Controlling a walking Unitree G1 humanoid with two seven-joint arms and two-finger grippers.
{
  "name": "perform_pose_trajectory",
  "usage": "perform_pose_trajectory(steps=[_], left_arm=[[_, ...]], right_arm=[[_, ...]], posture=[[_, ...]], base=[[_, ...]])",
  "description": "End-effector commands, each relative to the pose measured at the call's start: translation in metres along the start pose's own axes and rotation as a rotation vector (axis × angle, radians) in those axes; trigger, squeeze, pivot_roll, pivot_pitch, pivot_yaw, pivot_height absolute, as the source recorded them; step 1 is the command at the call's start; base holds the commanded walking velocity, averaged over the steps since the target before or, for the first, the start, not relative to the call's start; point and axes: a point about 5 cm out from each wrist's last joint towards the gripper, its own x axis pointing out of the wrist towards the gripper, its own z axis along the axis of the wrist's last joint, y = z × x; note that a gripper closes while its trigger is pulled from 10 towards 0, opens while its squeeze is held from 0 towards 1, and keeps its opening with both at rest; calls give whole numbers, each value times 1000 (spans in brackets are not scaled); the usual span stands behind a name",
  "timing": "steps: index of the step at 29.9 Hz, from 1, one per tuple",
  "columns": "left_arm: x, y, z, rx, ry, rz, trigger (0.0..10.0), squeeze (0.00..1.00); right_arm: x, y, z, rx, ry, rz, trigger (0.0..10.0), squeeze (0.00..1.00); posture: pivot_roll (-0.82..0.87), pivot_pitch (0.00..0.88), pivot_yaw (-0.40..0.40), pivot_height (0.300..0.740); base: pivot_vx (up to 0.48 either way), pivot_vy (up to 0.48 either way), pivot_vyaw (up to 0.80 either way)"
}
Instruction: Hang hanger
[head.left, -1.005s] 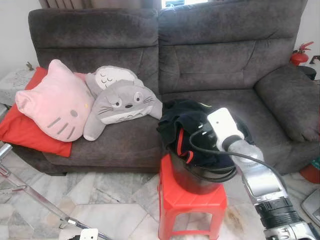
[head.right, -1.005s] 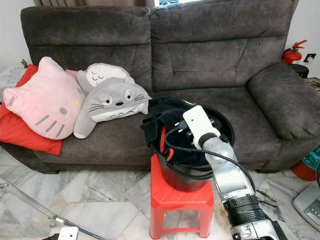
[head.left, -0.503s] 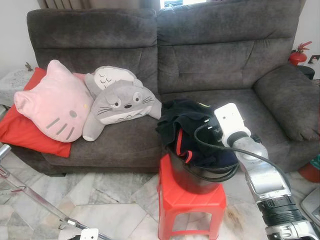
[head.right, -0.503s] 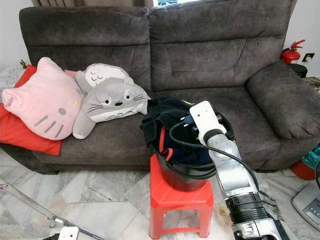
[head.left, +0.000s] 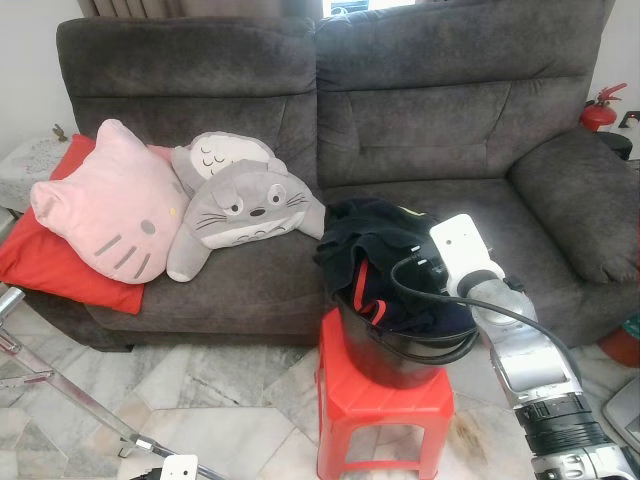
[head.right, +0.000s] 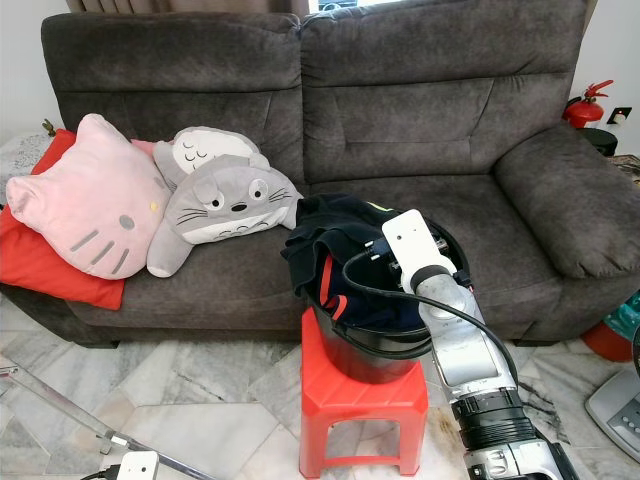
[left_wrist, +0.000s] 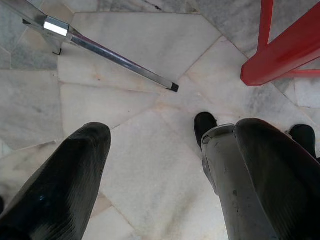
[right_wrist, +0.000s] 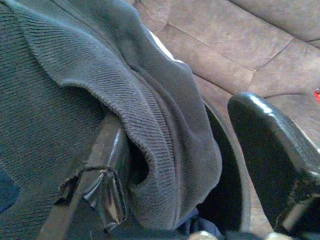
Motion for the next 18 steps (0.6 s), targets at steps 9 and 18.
perform_pose_trajectory(steps=[9,18], left_arm=[[-1,4,-3,0,14,-2,10000,0],[0,3,-2,1,14,-6,10000,0]], right_arm=[[-13,-7,-25,29,134,-155,10000,0],[-10,-9,-7,103,6,-198,10000,0]], posture=[[-265,0,92,732],[-267,0,93,732]], base=[[0,0,0],[0,0,0]])
